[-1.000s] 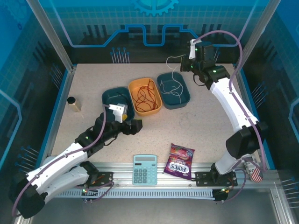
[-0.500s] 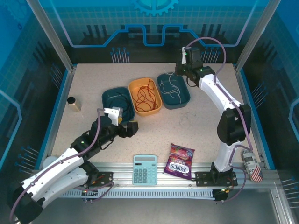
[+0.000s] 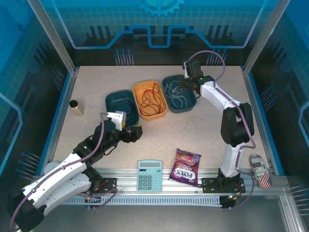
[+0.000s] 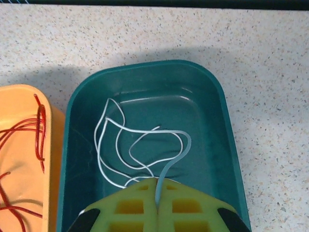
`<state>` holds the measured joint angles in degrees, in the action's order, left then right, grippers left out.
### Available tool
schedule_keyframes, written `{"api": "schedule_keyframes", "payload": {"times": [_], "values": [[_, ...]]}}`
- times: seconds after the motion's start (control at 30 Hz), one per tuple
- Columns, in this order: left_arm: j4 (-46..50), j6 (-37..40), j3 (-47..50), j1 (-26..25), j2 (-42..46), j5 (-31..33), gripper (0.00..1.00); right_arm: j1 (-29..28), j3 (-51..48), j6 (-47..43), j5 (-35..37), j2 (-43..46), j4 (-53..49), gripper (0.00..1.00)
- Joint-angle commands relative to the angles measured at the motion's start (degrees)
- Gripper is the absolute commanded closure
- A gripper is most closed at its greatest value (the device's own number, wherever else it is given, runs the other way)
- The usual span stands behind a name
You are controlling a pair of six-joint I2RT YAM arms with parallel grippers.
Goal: Untangle the cables
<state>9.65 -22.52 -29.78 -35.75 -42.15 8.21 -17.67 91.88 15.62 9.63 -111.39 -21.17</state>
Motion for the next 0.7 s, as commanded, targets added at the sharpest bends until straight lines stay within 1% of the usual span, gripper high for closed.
{"api": "schedule_keyframes", "payload": {"times": [0.0,0.13,0.23,0.37,0.43,0.53,0.67], "values": [[0.2,-0.5,0.7,0.2,0.6,1.1,0.01,-1.1,0.8,1.1,0.4,-3.0,-1.2,1.00],[0.4,-0.7,0.8,0.2,0.6,0.9,0.01,-1.7,4.0,1.0,1.1,-5.9,-4.3,0.96],[0.7,-0.8,0.9,0.2,0.6,1.0,0.01,-1.8,6.0,1.3,2.8,-7.8,-6.6,0.91],[0.9,-0.7,0.9,0.2,0.6,0.9,0.01,-1.6,8.1,1.2,4.4,-9.3,-9.5,0.81],[0.9,-0.7,0.9,0.2,0.6,0.9,0.01,-1.5,8.2,0.9,4.7,-8.9,-10.0,0.74],[0.9,-0.6,0.9,0.2,0.6,1.2,0.01,-1.5,7.9,0.6,5.2,-6.9,-10.5,0.66],[0.5,-0.7,1.0,0.2,0.6,1.1,0.01,-1.6,7.3,0.5,5.3,-3.1,-11.4,0.62]]}}
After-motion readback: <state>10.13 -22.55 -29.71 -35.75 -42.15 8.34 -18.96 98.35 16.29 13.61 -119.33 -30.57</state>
